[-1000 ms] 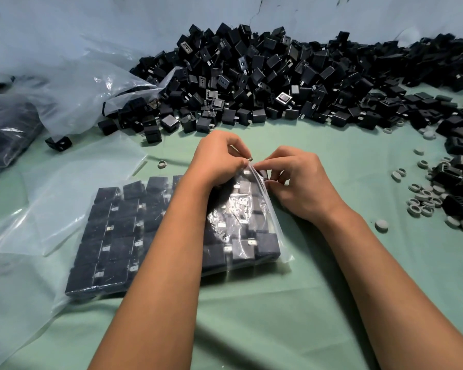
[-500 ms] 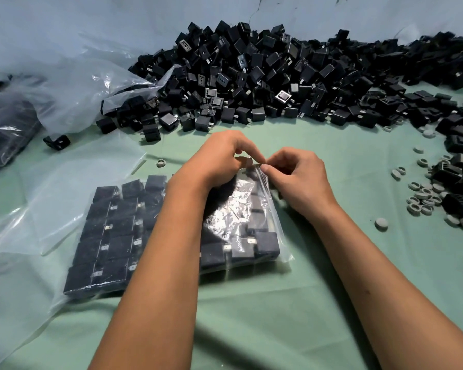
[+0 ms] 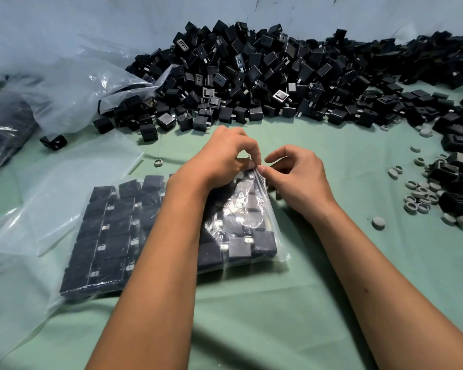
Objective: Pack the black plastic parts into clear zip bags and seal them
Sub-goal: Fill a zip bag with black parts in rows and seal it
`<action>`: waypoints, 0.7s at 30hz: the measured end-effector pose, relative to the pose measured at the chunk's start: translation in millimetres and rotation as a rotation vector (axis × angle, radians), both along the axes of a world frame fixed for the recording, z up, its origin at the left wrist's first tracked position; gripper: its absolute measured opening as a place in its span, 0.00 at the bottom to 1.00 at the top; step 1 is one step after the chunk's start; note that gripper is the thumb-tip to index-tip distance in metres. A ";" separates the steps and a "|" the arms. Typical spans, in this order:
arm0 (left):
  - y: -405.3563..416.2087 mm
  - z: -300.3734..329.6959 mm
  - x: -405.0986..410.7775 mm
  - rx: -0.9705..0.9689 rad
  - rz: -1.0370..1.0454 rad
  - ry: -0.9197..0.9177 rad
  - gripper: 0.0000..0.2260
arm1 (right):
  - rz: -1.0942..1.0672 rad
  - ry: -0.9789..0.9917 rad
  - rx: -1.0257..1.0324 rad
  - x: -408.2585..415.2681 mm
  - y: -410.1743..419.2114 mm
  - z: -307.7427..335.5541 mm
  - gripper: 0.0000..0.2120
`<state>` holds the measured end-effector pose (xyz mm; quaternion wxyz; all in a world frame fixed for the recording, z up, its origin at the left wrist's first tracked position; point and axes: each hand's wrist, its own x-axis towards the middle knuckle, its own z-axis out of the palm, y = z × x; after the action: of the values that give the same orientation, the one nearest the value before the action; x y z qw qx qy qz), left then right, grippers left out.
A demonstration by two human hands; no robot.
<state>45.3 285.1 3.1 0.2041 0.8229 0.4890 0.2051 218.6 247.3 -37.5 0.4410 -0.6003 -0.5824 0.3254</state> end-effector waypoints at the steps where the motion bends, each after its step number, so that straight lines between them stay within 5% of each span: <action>1: -0.5 -0.7 0.6 -0.002 0.003 0.004 0.07 | 0.001 0.004 0.000 0.1 -0.4 0.1 0.08; 21: -5.5 2.3 -5.7 -0.079 0.146 -0.158 0.04 | 0.052 0.154 0.035 -2.9 0.2 1.8 0.08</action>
<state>39.6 279.6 5.4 0.2586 0.7577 0.5377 0.2642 215.7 247.5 -35.7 0.4863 -0.5504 -0.5677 0.3717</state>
